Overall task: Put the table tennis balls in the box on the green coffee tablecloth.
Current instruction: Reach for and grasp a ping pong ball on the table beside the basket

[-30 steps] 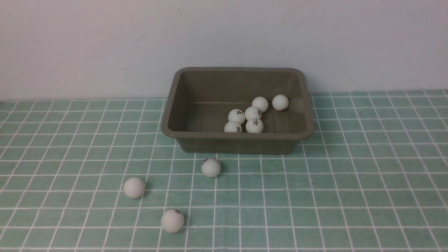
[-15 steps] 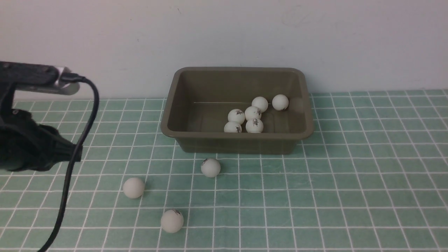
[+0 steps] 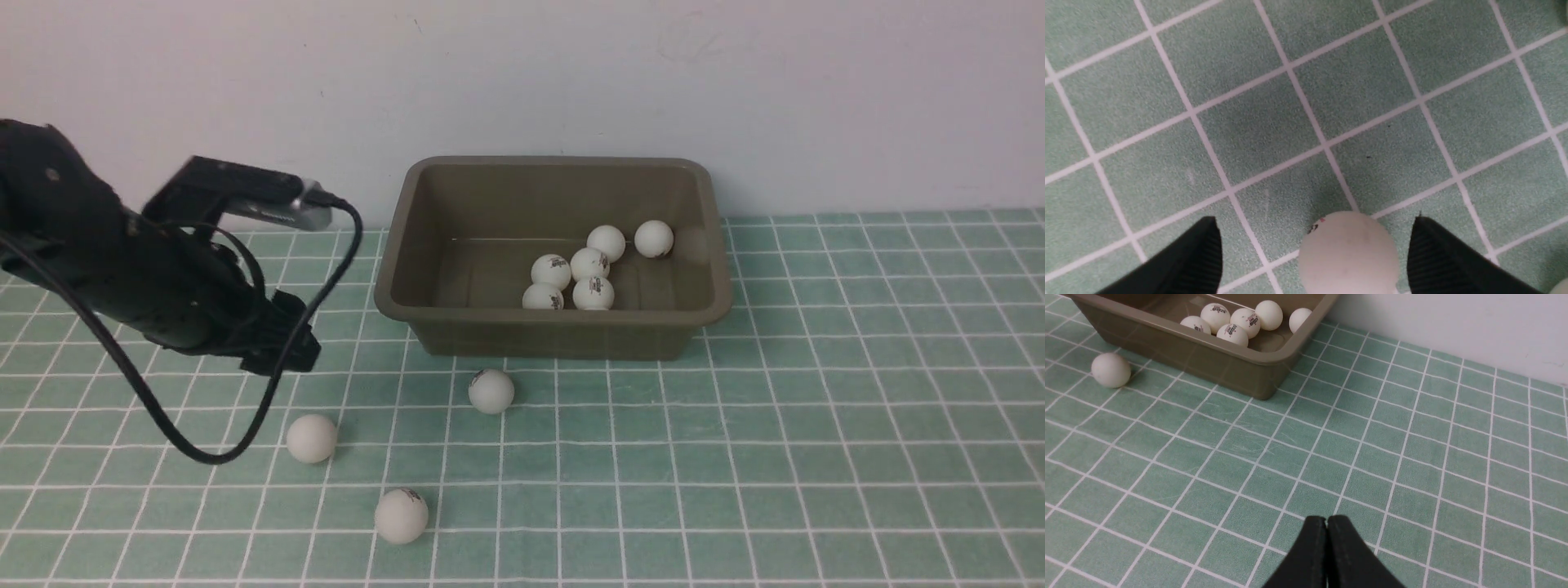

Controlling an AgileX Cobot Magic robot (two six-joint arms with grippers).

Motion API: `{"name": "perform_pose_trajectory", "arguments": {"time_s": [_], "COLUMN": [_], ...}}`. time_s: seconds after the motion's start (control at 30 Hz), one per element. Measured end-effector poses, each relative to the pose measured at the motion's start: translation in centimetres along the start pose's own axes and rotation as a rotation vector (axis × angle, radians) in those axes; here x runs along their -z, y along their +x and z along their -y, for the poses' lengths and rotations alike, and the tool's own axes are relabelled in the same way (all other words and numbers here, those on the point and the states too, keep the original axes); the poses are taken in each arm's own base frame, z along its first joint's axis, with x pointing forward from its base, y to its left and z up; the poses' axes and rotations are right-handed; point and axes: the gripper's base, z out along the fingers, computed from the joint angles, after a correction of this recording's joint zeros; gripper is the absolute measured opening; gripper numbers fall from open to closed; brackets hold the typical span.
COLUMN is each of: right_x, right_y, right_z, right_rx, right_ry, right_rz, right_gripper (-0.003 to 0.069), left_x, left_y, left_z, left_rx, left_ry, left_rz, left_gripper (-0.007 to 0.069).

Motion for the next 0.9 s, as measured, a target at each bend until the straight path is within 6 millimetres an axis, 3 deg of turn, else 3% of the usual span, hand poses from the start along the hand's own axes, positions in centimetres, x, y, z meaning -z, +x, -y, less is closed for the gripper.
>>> {"name": "perform_pose_trajectory", "arguments": {"time_s": [0.43, 0.67, 0.73, 0.9], "right_x": [0.0, 0.0, 0.0, 0.0], "right_y": [0.0, 0.0, 0.0, 0.0], "right_z": [0.0, 0.0, 0.0, 0.0], "right_rx": [-0.007, -0.007, -0.007, -0.007], "right_ry": [-0.005, -0.005, -0.005, -0.005], "right_rz": [-0.001, -0.001, -0.001, -0.001], "right_gripper": [-0.0016, -0.0016, -0.0016, -0.0016], "left_x": [-2.1, -3.0, -3.0, -0.8], "left_y": [0.8, 1.5, 1.5, -0.4], "left_z": [0.0, 0.1, 0.2, 0.4], "left_rx": [0.014, 0.016, 0.015, -0.017], "left_ry": [0.039, 0.069, 0.081, 0.154], "left_rz": [-0.096, -0.162, -0.181, -0.257], "left_gripper": [0.0540, 0.0398, 0.0345, 0.0345]}}
